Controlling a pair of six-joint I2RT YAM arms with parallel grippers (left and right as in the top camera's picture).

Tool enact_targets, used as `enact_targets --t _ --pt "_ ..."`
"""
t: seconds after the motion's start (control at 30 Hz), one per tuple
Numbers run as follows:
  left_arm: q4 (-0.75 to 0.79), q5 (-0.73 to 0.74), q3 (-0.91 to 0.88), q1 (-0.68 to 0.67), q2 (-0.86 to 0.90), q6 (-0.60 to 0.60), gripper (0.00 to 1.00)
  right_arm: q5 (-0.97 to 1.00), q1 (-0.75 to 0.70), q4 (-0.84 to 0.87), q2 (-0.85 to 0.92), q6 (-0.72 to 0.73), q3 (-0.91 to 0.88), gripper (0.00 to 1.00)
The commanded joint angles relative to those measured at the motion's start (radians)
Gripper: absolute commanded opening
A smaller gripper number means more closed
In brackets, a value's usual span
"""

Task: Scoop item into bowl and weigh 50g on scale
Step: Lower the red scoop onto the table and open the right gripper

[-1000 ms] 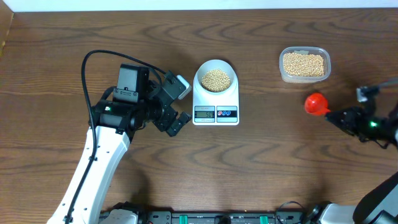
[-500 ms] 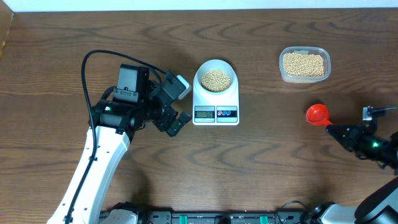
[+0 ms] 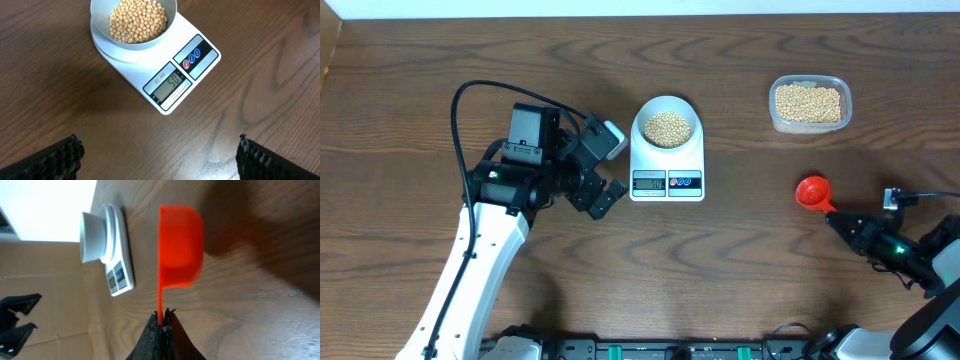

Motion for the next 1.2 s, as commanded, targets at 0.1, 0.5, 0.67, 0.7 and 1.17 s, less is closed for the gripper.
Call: enact_targets --t 0.1,0.5,0.67,0.7,1.17 --pt "0.000 0.010 0.022 0.004 0.006 0.017 1.00 0.099 0.004 0.014 -0.002 0.009 -0.005 0.11" --pt "0.000 0.010 0.022 0.004 0.006 0.017 1.00 0.146 0.004 0.066 -0.002 0.008 -0.005 0.73" --pt "0.000 0.010 0.022 0.004 0.006 0.017 1.00 0.148 0.004 0.129 -0.002 0.008 -0.005 0.99" --pt "0.000 0.010 0.022 0.004 0.006 0.017 1.00 0.156 0.004 0.142 -0.002 0.008 -0.005 0.99" --pt "0.000 0.010 0.022 0.004 0.006 0.017 1.00 -0.055 0.004 0.333 -0.002 0.076 0.000 0.99"
